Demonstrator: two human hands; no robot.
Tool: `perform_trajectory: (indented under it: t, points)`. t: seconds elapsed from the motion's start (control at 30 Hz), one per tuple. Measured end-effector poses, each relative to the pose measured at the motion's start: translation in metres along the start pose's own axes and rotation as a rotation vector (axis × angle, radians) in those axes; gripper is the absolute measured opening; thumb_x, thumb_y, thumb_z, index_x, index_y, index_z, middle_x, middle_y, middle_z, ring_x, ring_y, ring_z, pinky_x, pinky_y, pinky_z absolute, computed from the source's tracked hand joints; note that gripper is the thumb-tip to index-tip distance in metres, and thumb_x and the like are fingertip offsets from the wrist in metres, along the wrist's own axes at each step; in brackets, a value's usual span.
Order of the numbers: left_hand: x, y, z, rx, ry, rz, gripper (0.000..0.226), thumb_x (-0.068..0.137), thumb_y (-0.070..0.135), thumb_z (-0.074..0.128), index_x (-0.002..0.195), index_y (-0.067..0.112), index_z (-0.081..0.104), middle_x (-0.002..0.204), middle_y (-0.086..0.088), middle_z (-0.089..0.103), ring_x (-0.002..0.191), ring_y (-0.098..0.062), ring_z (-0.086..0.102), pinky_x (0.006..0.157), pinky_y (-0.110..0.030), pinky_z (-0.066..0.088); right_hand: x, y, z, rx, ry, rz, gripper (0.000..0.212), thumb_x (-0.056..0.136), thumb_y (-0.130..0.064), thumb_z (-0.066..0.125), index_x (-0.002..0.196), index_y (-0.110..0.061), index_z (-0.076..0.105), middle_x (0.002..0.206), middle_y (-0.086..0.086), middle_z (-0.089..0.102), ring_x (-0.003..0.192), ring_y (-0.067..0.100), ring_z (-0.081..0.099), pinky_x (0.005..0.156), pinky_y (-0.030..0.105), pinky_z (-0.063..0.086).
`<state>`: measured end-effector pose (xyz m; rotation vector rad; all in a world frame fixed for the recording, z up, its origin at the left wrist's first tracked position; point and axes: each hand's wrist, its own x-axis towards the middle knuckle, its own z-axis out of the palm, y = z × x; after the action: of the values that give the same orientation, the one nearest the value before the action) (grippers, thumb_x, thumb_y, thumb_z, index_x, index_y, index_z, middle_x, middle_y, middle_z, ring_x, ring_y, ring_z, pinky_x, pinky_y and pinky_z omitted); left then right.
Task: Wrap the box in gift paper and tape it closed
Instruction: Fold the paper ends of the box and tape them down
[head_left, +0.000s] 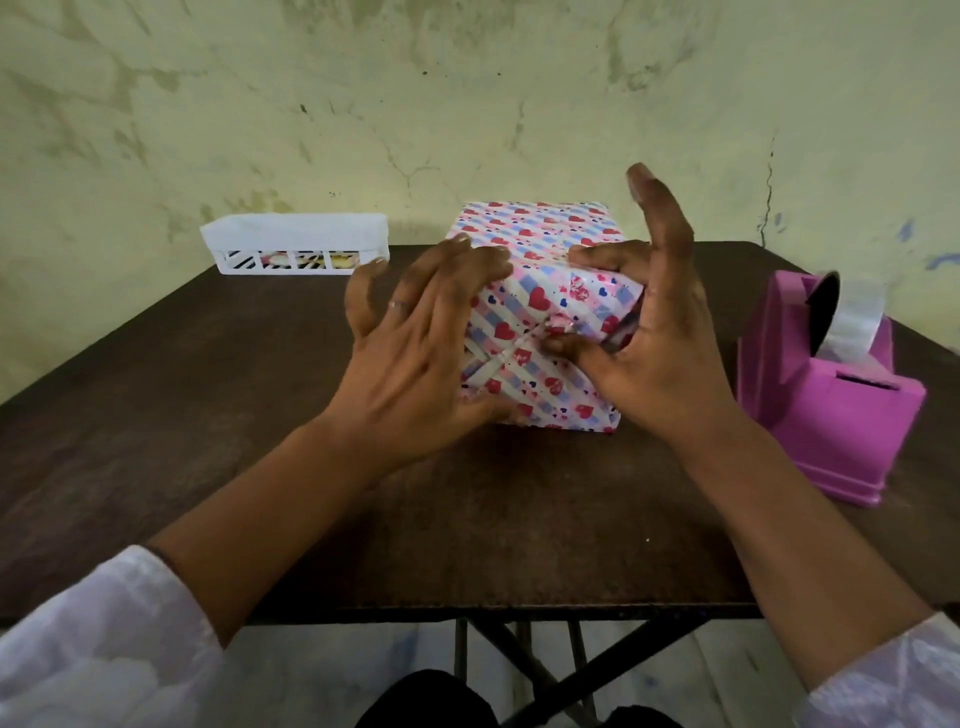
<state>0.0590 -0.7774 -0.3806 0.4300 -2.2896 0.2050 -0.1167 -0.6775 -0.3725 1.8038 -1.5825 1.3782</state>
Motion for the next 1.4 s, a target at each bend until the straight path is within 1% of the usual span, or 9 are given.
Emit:
perform_trajectory:
  t: [0.1, 0.23, 0.47, 0.67, 0.83, 0.97, 1.07, 1.17, 1.4]
  points:
    - [-0.009, -0.017, 0.007, 0.191, -0.062, 0.099, 0.11, 0.062, 0.075, 0.053, 0.144, 0.023, 0.001, 0.151, -0.005, 0.012, 0.142, -0.024, 0.007, 0.11, -0.055, -0.001, 0.001, -0.001, -0.001, -0.01, -0.001, -0.007, 0.105, 0.067, -0.034, 0.083, 0.139, -0.022, 0.007, 0.139, 0.009, 0.046, 0.111, 0.007, 0.057, 0.1, 0.053, 0.041]
    - [-0.001, -0.018, 0.008, 0.138, -0.008, 0.069, 0.106, 0.061, 0.071, 0.055, 0.142, 0.027, 0.001, 0.14, -0.003, 0.02, 0.133, -0.026, 0.018, 0.108, -0.04, 0.004, 0.001, -0.002, -0.001, 0.014, -0.001, 0.015, 0.106, 0.066, -0.037, 0.083, 0.14, -0.025, 0.008, 0.134, -0.011, 0.043, 0.113, 0.005, 0.056, 0.097, 0.053, 0.044]
    - [0.01, -0.014, 0.007, 0.096, 0.071, 0.018, 0.082, 0.063, 0.065, 0.058, 0.128, 0.02, 0.037, 0.122, -0.003, 0.034, 0.117, -0.025, 0.034, 0.095, -0.049, 0.037, 0.001, 0.0, 0.0, 0.022, 0.003, 0.024, 0.111, 0.063, -0.031, 0.086, 0.141, -0.023, 0.007, 0.129, -0.022, 0.041, 0.112, -0.004, 0.054, 0.095, 0.054, 0.045]
    - [0.02, 0.0, 0.006, -0.032, 0.257, -0.087, 0.054, 0.076, 0.055, 0.063, 0.109, 0.012, 0.061, 0.105, -0.011, 0.056, 0.103, -0.019, 0.04, 0.084, -0.021, 0.025, -0.001, 0.0, 0.0, 0.05, 0.029, 0.005, 0.106, 0.066, -0.033, 0.084, 0.141, -0.023, 0.01, 0.116, -0.016, 0.05, 0.111, 0.01, 0.059, 0.094, 0.055, 0.045]
    - [0.008, 0.002, 0.018, 0.135, 0.063, -0.053, 0.1, 0.055, 0.083, 0.05, 0.132, 0.023, 0.029, 0.131, -0.004, 0.028, 0.123, -0.025, 0.025, 0.101, -0.043, 0.023, 0.001, 0.0, 0.0, 0.057, 0.013, 0.035, 0.109, 0.064, -0.035, 0.085, 0.14, -0.025, 0.007, 0.118, -0.011, 0.055, 0.111, 0.007, 0.058, 0.097, 0.052, 0.045]
    - [0.008, 0.004, 0.023, 0.218, 0.095, -0.049, 0.106, 0.05, 0.078, 0.063, 0.132, 0.02, 0.029, 0.13, -0.004, 0.023, 0.122, -0.027, 0.023, 0.098, -0.042, 0.02, 0.0, 0.002, 0.001, 0.044, 0.012, 0.026, 0.11, 0.063, -0.029, 0.087, 0.14, -0.024, 0.008, 0.127, -0.022, 0.047, 0.11, 0.001, 0.057, 0.099, 0.05, 0.043]
    - [0.011, 0.007, 0.021, 0.222, 0.135, -0.047, 0.1, 0.051, 0.075, 0.067, 0.125, 0.017, 0.035, 0.124, -0.007, 0.03, 0.114, -0.027, 0.03, 0.094, -0.043, 0.027, 0.0, 0.002, 0.0, 0.022, 0.021, 0.027, 0.109, 0.064, -0.028, 0.086, 0.139, -0.024, 0.007, 0.128, 0.001, 0.056, 0.109, -0.002, 0.055, 0.101, 0.049, 0.041]
    - [0.021, 0.008, 0.014, 0.245, 0.161, -0.054, 0.083, 0.061, 0.08, 0.054, 0.112, 0.016, 0.044, 0.109, -0.013, 0.048, 0.099, -0.03, 0.044, 0.082, -0.048, 0.044, 0.0, 0.003, 0.0, -0.004, 0.047, 0.024, 0.11, 0.062, -0.026, 0.086, 0.141, -0.022, 0.009, 0.112, -0.011, 0.06, 0.109, 0.002, 0.058, 0.099, 0.05, 0.042]
    - [0.037, 0.005, 0.0, 0.264, 0.186, 0.067, 0.059, 0.074, 0.067, 0.054, 0.091, 0.011, 0.057, 0.089, -0.01, 0.057, 0.079, -0.03, 0.053, 0.071, -0.043, 0.04, 0.001, -0.006, -0.009, 0.005, -0.042, 0.054, 0.104, 0.07, -0.045, 0.076, 0.144, -0.024, 0.006, 0.12, -0.011, 0.058, 0.116, 0.003, 0.054, 0.105, 0.053, 0.033]
